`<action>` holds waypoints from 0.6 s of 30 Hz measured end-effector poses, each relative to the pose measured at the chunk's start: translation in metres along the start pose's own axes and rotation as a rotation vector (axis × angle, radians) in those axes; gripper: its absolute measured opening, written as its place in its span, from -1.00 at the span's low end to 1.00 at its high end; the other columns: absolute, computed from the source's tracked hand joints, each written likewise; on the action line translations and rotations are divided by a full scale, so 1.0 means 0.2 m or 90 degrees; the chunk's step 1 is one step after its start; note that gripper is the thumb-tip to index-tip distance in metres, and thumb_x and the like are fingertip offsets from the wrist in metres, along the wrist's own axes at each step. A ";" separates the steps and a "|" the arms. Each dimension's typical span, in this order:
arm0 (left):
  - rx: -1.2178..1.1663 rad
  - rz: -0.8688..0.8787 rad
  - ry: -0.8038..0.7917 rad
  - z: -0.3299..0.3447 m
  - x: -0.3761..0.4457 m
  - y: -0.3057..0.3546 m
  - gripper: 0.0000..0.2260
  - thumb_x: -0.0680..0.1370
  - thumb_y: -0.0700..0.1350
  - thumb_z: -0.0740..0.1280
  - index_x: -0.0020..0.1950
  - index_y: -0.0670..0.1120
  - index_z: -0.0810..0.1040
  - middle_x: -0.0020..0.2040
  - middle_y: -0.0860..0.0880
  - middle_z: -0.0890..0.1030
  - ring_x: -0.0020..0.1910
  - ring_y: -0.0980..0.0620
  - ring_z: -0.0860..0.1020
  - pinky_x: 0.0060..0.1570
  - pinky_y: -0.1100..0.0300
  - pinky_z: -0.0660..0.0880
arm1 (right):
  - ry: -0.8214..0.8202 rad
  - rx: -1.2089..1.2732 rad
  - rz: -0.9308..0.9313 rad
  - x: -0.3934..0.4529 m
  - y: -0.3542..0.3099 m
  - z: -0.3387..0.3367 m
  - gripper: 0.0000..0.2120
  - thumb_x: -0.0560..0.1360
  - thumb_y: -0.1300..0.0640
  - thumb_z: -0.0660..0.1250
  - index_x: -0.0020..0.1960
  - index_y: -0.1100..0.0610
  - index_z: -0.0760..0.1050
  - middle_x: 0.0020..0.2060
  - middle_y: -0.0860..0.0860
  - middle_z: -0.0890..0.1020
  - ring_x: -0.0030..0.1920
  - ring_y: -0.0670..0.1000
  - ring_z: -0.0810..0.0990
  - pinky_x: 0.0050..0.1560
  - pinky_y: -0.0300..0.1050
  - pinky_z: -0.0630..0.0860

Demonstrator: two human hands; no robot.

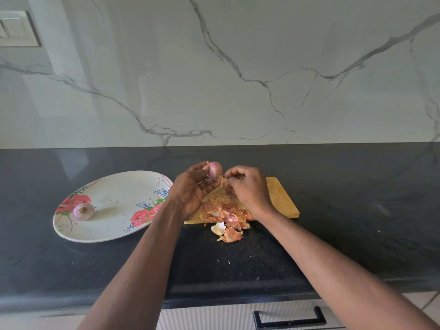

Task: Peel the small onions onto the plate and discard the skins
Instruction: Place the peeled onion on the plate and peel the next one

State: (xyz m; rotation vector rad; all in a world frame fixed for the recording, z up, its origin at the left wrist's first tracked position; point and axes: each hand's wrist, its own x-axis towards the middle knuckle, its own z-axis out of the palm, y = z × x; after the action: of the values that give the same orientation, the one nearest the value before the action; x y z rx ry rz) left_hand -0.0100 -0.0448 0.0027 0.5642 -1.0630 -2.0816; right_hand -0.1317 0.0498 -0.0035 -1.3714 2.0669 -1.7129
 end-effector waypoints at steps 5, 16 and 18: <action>0.001 -0.002 0.044 -0.01 0.01 0.00 -0.88 0.61 -0.24 0.33 0.12 -0.23 0.58 -0.23 -0.14 0.68 -0.21 -0.04 0.65 -0.06 0.10 0.64 | -0.011 -0.011 -0.050 -0.02 -0.01 0.00 -0.93 0.51 0.18 0.46 -0.04 0.12 0.71 -0.20 -0.11 0.72 -0.25 -0.23 0.65 -0.21 -0.37 0.54; 0.032 -0.012 -0.014 0.00 0.01 -0.02 -0.70 0.60 -0.29 0.30 0.34 -0.24 0.49 0.01 -0.19 0.68 -0.13 -0.05 0.69 0.00 0.10 0.66 | 0.002 0.087 0.060 0.00 -0.02 0.00 -0.94 0.46 0.23 0.52 -0.13 0.16 0.64 -0.33 0.01 0.69 -0.38 -0.05 0.67 -0.34 -0.14 0.62; 0.028 -0.008 -0.015 0.00 0.02 -0.02 -0.67 0.60 -0.29 0.32 0.37 -0.25 0.48 0.03 -0.21 0.68 -0.12 -0.06 0.69 0.00 0.09 0.66 | 0.000 0.150 0.090 0.00 -0.03 -0.01 -0.93 0.45 0.29 0.52 -0.15 0.21 0.64 -0.36 0.04 0.69 -0.41 -0.02 0.67 -0.34 -0.14 0.61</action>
State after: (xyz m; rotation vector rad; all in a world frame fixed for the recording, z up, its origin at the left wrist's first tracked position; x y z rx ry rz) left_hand -0.0130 -0.0460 -0.0005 0.5701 -1.1247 -2.0842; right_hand -0.1302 0.0510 0.0020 -1.1268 1.8416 -1.8263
